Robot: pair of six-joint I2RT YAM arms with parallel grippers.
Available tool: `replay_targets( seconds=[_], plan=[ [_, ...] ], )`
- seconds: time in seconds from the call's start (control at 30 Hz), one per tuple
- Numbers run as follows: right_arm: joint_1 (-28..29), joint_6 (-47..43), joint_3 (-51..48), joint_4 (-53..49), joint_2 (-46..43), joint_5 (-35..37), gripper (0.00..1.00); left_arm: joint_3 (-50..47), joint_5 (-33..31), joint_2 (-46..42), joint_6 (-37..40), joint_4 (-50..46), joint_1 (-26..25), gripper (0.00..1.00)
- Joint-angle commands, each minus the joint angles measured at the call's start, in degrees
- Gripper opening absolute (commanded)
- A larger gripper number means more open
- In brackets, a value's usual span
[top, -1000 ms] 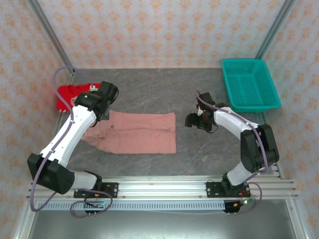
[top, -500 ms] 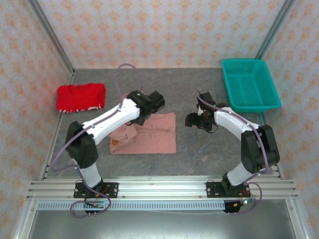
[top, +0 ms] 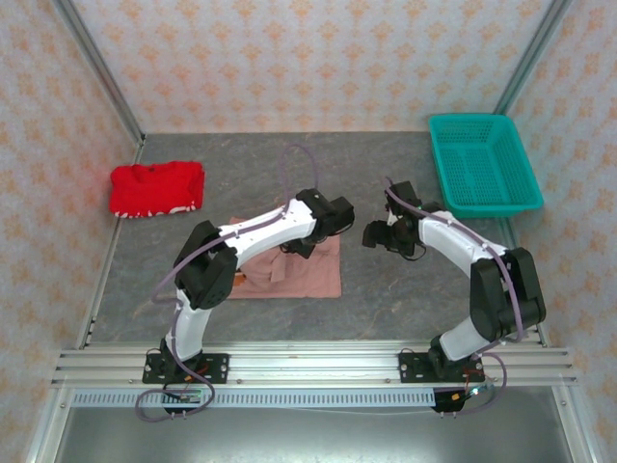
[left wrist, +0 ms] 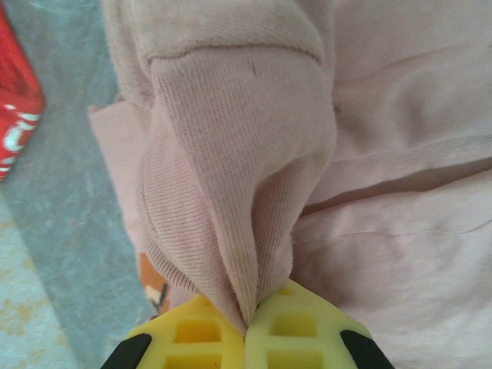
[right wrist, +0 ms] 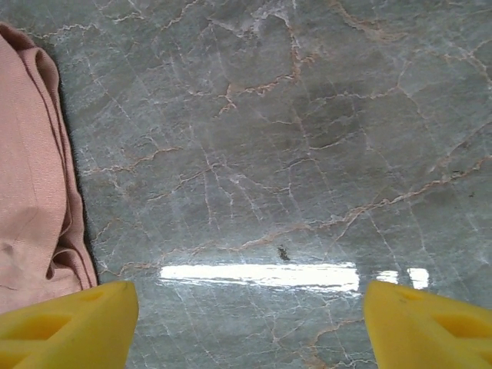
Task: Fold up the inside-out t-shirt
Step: Fold the T-shirt at the center of the table.
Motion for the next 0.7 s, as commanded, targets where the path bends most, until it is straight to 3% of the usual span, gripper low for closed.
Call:
replay_targets(
  seconds=[0.0,0.13,0.23,0.37,0.53,0.67],
  plan=[
    [-0.7,1.1,-1.5,-1.2,-2.0,2.5,0.77,2.7,5.9,2.3,-2.4,4.3,-0.3,0.00],
    [-1.1,2.7,-3.6,-0.6,-3.9,3.1,0.77,4.3,12.7,4.6,-4.5,11.5,-0.4,0.12],
    [-1.1,4.0,-5.3,0.0,-5.9,2.8,0.78,5.2,16.3,5.1,-5.9,15.5,-0.2,0.36],
    [-1.2,4.7,-7.0,1.3,-8.3,2.5,0.78,2.5,20.2,1.1,-7.6,21.2,-0.3,0.51],
    [0.8,4.5,-7.8,8.3,-9.6,-4.2,0.78,-11.1,22.5,-14.7,-7.5,30.0,0.8,0.67],
    [6.6,5.6,-4.8,14.7,-5.3,-7.5,0.78,-25.8,25.4,-28.1,-9.3,33.6,5.9,0.74]
  ],
)
